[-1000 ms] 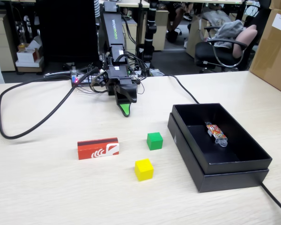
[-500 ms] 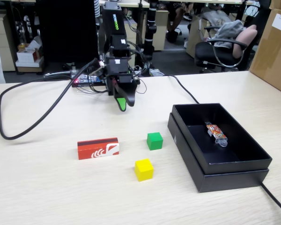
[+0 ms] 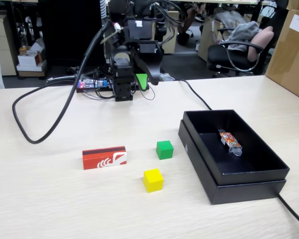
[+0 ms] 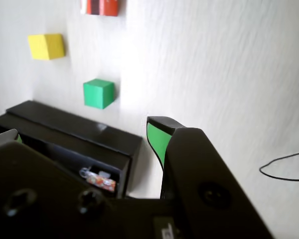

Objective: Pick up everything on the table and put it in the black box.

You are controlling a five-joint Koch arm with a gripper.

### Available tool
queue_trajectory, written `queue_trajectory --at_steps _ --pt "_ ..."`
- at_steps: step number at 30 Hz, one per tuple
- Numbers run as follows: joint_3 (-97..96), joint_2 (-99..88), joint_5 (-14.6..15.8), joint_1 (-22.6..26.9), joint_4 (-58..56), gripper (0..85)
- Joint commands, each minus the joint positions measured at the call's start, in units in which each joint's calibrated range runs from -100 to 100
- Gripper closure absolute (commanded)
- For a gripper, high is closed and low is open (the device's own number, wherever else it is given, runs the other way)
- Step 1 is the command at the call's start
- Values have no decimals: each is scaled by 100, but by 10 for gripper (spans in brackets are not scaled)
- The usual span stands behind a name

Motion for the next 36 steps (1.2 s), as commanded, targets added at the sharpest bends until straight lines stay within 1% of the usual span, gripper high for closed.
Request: queue_trajectory --at_steps 1,5,8,15,29,36 --pt "799 491 -5 10 -279 378" --pt "1461 1421 5 20 -564 379" --pt "2467 2694 20 -24 -1021 379" --pt "3419 4312 44 -44 -1082 379" --pt "4008 6481 68 39 -1082 378" --pt "4081 6940 93 195 -1082 380"
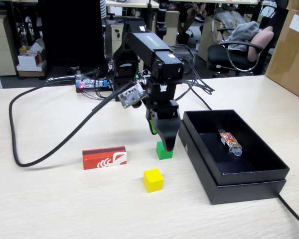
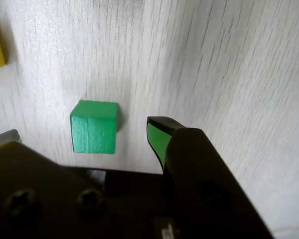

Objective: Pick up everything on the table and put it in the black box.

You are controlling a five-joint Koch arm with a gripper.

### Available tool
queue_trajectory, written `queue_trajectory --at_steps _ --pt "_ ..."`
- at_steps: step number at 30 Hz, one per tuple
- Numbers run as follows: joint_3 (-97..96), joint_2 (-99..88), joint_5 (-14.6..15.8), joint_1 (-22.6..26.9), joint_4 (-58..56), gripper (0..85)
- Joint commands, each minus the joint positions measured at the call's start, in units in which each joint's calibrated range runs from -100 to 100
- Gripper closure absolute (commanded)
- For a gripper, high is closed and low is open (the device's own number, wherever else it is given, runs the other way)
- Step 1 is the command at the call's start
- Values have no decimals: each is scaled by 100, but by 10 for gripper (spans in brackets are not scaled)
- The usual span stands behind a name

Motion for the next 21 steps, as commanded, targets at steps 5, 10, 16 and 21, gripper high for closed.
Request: queue_trajectory --at_steps 5,10,16,21 --pt "573 313 34 117 -87 411" --pt "782 589 34 127 -87 423" --pt "954 864 39 98 -87 459" --pt "963 967 59 88 -87 460"
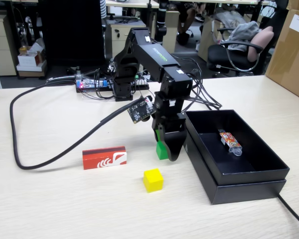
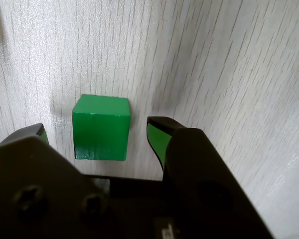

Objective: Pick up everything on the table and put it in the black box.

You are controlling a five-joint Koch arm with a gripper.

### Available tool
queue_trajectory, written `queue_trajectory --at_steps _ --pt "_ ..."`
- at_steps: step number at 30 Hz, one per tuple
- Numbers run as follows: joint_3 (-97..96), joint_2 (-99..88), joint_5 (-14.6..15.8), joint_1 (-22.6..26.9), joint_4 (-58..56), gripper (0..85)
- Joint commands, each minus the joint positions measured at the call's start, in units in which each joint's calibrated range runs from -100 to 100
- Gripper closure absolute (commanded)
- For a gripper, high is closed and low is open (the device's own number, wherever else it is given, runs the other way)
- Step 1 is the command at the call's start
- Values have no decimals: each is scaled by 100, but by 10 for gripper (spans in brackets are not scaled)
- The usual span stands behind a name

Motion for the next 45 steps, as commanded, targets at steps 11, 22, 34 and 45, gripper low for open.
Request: queue_trajectory --at_steps 11,22,34,45 --pt "651 188 63 -117 -52 716" --pt "587 -282 44 -147 -191 717" --pt "-564 -4803 -190 -103 -700 717" --pt "-700 -6238 147 860 -847 717"
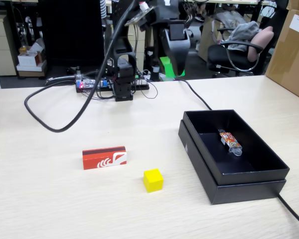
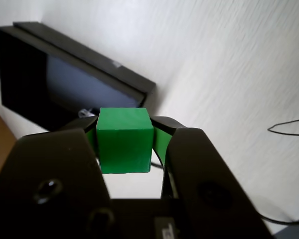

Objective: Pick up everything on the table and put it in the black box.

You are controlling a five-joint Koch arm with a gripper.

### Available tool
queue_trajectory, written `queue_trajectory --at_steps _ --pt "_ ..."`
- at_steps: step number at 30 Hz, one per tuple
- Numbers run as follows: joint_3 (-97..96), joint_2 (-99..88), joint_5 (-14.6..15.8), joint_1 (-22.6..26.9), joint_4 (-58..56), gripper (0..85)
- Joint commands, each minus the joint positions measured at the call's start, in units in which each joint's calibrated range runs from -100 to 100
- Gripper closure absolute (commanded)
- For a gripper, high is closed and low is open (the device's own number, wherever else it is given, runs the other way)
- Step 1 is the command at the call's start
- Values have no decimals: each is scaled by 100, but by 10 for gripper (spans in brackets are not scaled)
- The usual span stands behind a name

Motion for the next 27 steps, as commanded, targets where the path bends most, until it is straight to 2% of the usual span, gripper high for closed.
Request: queue_trajectory --at_steps 1,9,11,14,27 --pt "304 163 117 200 -107 717" --pt "2226 2802 142 190 -89 717" --pt "2507 3054 147 230 -89 718" --pt "2734 3330 171 303 -46 797" --pt "2661 4144 293 444 -29 795"
